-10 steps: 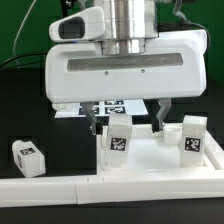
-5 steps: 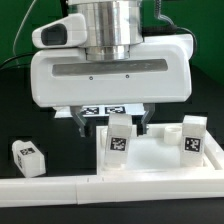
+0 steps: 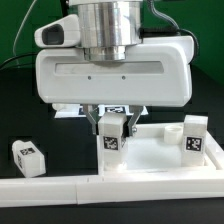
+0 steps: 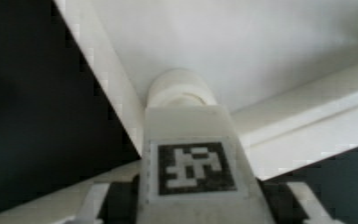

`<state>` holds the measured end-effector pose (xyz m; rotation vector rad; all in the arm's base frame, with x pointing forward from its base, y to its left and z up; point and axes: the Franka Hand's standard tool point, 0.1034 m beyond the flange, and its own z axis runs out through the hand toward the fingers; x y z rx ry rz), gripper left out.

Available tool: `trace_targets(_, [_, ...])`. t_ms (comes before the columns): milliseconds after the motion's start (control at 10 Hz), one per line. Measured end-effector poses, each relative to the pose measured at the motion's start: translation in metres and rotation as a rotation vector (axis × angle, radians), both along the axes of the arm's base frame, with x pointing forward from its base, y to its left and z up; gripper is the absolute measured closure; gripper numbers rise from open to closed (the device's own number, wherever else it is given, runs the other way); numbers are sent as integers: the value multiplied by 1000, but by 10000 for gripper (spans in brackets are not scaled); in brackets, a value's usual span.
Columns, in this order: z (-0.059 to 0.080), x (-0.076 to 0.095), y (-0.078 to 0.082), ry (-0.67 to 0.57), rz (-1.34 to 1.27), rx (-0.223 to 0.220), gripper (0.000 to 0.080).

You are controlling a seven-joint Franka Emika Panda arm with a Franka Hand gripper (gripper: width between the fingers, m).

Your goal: Assemble square table

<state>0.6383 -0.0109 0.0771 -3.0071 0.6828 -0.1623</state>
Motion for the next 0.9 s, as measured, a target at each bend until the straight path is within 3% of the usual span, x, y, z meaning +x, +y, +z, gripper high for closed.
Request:
trace_targets(300, [0,-2,1,-32,-422,41,515])
trace_targets(600, [-1,-4,2,9,-843,171,515])
trace_targets(900, [-1,-5,2,19,-896,177,515])
